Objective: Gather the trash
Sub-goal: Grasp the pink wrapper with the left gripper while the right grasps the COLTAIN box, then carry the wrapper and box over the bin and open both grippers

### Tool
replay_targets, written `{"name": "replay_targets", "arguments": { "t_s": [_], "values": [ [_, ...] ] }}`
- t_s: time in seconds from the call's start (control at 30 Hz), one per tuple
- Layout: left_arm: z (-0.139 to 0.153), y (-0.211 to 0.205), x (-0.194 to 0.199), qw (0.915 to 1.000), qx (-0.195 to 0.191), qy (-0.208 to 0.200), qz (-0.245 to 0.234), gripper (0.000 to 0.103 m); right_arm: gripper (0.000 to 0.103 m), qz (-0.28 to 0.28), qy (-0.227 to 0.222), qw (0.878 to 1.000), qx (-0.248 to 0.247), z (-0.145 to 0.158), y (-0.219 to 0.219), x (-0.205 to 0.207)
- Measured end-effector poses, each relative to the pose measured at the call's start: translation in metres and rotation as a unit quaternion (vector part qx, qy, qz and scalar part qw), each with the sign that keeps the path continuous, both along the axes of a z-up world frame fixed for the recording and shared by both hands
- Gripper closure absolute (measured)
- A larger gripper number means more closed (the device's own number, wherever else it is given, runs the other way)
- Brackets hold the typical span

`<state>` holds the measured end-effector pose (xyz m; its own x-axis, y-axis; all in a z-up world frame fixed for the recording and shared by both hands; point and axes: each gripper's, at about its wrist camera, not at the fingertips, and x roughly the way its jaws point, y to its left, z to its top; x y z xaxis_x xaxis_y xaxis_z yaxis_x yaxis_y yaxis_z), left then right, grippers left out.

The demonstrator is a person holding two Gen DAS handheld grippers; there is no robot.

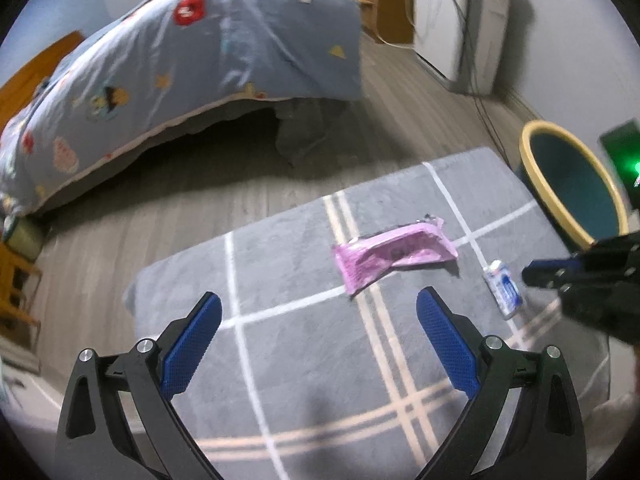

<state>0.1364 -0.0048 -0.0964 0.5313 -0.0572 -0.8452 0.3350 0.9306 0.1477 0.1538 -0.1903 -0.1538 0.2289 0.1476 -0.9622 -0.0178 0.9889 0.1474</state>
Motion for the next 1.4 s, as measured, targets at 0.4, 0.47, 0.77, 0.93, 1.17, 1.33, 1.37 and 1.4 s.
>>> {"name": "replay_targets", "arguments": {
  "t_s": [0.4, 0.47, 0.77, 0.93, 1.17, 1.33, 1.37, 1.4],
  "values": [
    [-0.061, -0.049, 0.043, 0.9908, 0.049, 0.029, -0.122, 0.027, 0.094, -0.011, 0.020, 1.000, 0.021, -0.014, -0.021, 0.008],
    [-0.070, -0.053, 0.044, 0.9862, 0.072, 0.034, -0.145, 0.035, 0.089, 0.011, 0.023, 1.000, 0.012, -0.017, -0.013, 0.009],
    [-0.081, -0.046, 0.042, 0.9830, 0.057, 0.068, -0.161, 0.071, 0.056, 0.065, 0.012, 0.997, -0.039, -0.027, 0.018, 0.007],
    [-0.072, -0.040, 0.043, 0.9861, 0.028, 0.072, -0.148, 0.080, 0.073, 0.051, 0.017, 0.998, -0.025, -0.025, 0.015, 0.005],
    [-0.040, -0.060, 0.040, 0.9876, -0.012, 0.037, -0.152, 0.080, 0.073, -0.003, -0.030, 1.000, -0.009, 0.014, -0.032, -0.001],
    [-0.023, -0.091, 0.033, 0.9847, -0.020, 0.020, -0.172, 0.080, 0.073, -0.065, -0.066, 0.996, 0.002, 0.040, -0.080, -0.008],
    [-0.020, -0.097, 0.033, 0.9841, -0.020, 0.018, -0.176, 0.080, 0.073, -0.075, -0.071, 0.995, 0.005, 0.044, -0.092, -0.010],
    [-0.018, -0.103, 0.032, 0.9834, -0.022, 0.016, -0.179, 0.080, 0.073, -0.086, -0.075, 0.993, 0.007, 0.048, -0.102, -0.011]
  ]
}}
